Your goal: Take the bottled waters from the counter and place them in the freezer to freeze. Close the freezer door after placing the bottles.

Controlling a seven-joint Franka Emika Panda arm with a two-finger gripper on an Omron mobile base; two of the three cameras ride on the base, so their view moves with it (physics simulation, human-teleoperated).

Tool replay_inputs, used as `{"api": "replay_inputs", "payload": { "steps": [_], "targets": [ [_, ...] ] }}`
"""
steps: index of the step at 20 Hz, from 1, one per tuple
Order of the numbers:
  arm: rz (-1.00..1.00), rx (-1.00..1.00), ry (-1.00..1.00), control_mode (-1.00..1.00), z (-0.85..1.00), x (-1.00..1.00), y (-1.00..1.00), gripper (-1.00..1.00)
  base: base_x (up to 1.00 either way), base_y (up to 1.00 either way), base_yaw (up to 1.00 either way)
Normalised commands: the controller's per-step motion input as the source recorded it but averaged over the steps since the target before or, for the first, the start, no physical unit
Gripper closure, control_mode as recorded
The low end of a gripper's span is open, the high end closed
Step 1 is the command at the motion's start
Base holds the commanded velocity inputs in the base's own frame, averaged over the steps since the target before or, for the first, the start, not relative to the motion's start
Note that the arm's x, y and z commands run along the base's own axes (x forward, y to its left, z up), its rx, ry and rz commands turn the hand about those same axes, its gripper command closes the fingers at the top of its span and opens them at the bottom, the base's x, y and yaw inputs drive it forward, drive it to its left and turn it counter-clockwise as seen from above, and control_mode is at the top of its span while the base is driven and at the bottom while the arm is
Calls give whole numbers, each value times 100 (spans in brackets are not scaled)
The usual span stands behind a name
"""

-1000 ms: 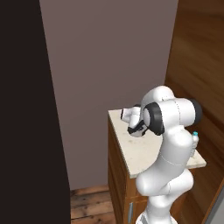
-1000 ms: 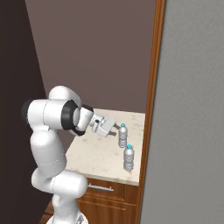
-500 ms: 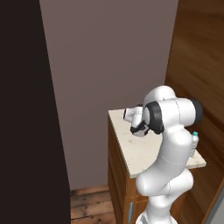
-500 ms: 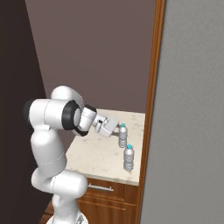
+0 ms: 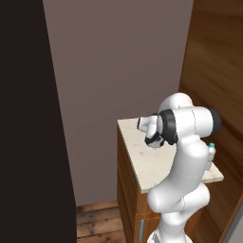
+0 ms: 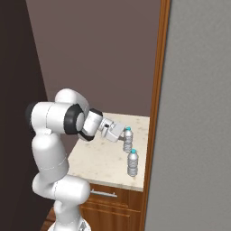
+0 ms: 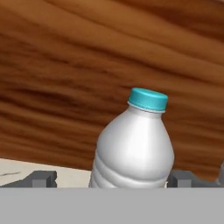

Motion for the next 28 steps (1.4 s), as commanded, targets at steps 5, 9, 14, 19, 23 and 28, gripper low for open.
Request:
{"api": "replay_inputs", "payload": {
  "steps": [5,9,14,19,23,28],
  "targets": [
    [0,0,0,-100,0,-1,-14,-100,0,0,0],
    [0,0,0,-100,0,0,-8,-100,0,0,0],
    [0,0,0,-100,0,0,0,-100,0,0,0],
    [0,0,0,-100,0,0,-7,-100,0,0,0],
    [0,0,0,-100,0,0,-7,-100,0,0,0],
    [0,0,0,-100,0,0,0,100,0,0,0]
  ]
}}
